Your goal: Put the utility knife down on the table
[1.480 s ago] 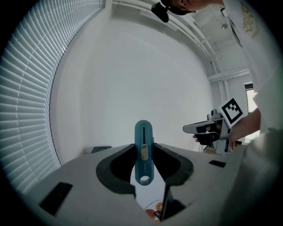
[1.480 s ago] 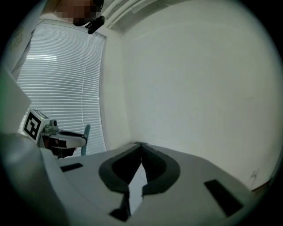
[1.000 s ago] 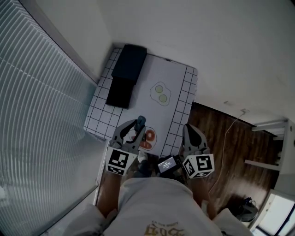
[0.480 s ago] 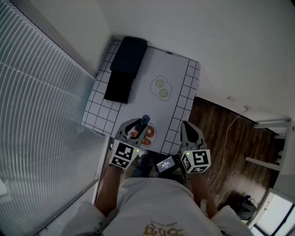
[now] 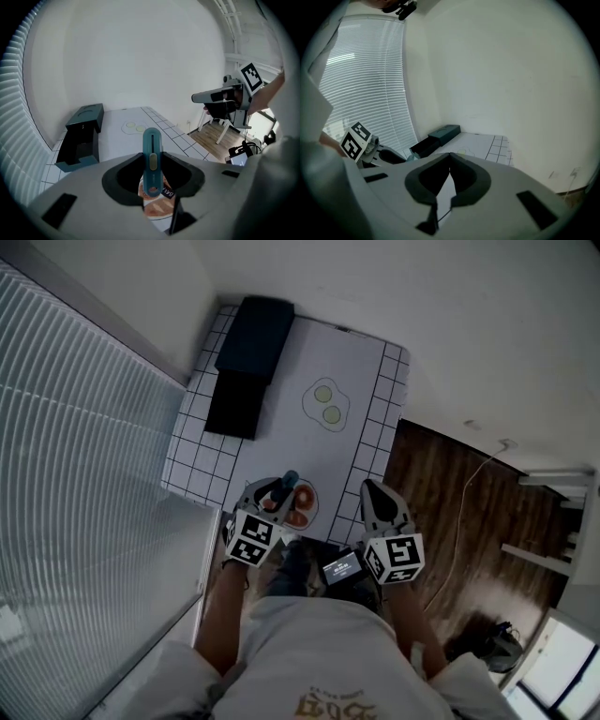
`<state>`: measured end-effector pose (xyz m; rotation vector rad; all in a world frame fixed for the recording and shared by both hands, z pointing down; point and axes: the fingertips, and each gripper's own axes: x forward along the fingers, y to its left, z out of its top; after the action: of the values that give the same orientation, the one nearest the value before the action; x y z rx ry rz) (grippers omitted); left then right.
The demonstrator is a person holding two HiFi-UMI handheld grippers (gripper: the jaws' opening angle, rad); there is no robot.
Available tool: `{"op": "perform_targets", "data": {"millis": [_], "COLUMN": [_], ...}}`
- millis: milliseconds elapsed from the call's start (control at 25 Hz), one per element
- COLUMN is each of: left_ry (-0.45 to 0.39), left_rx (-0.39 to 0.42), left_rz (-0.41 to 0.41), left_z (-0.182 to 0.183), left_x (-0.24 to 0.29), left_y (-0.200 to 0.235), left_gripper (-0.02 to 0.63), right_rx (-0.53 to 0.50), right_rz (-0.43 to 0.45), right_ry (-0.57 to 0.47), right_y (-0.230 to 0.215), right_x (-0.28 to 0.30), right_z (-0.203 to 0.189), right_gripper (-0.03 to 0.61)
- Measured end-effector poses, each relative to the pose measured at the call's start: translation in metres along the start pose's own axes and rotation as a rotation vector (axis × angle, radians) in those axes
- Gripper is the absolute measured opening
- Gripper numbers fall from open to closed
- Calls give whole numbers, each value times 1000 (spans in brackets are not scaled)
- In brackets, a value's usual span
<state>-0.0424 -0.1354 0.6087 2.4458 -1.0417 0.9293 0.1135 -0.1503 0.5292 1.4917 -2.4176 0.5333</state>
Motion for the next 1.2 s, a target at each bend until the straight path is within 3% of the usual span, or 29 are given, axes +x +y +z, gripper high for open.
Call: {"op": "perform_targets", "data": {"millis": [1200], "left_ry": [278], "left_rx": [22], "left_rz": [-128], "left_z": [-68], "left_x": [55], "left_y": [-4], "left_gripper": [133], "right_rx": [13], "right_rz": [-16], "right_ry": [113], "right_y": [-7], "right_x": [23], "right_z": [-48], "right_gripper": [8]}}
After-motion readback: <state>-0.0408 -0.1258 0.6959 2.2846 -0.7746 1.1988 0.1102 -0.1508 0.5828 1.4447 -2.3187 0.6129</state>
